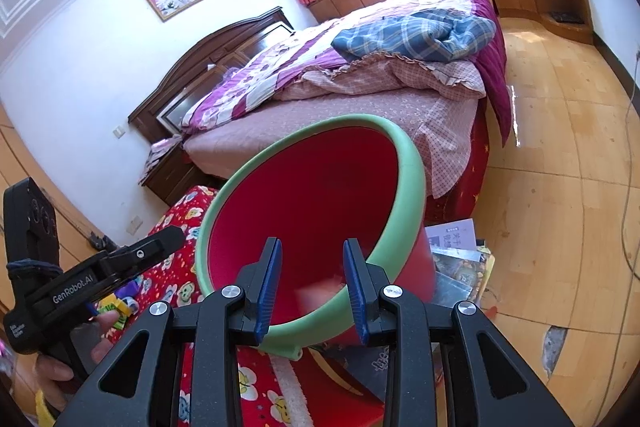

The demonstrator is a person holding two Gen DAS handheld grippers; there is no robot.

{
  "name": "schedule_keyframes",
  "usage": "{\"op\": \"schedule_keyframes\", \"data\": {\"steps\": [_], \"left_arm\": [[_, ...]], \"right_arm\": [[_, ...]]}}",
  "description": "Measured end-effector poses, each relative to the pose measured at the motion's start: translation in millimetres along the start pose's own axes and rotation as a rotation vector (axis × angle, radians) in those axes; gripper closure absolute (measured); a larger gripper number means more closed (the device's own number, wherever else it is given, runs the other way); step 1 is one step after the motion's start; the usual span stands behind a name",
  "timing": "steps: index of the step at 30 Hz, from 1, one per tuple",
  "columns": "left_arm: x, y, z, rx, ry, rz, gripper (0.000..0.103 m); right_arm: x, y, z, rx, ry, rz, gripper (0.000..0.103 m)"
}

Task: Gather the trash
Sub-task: 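Move the left tool back to the yellow foam net on the bedspread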

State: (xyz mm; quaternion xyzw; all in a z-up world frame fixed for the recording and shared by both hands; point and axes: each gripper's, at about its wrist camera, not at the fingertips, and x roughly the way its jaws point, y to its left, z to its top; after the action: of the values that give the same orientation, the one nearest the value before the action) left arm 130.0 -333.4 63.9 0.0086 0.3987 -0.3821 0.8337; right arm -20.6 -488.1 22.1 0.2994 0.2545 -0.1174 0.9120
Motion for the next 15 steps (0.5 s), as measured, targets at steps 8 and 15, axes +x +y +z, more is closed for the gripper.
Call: {"op": "schedule_keyframes", "data": {"steps": [8,15], "left_arm": [[-27,21,-9,-0.05,-0.008,0.042,0.035],[-71,57,-11,-0.101,-0.071,0.124,0.035]], "right_arm": [[-1,20,-3,-0.041,0.011,0.013,0.056],[-3,41,-6,-0.066,0.016,0.028,0.051]]}}
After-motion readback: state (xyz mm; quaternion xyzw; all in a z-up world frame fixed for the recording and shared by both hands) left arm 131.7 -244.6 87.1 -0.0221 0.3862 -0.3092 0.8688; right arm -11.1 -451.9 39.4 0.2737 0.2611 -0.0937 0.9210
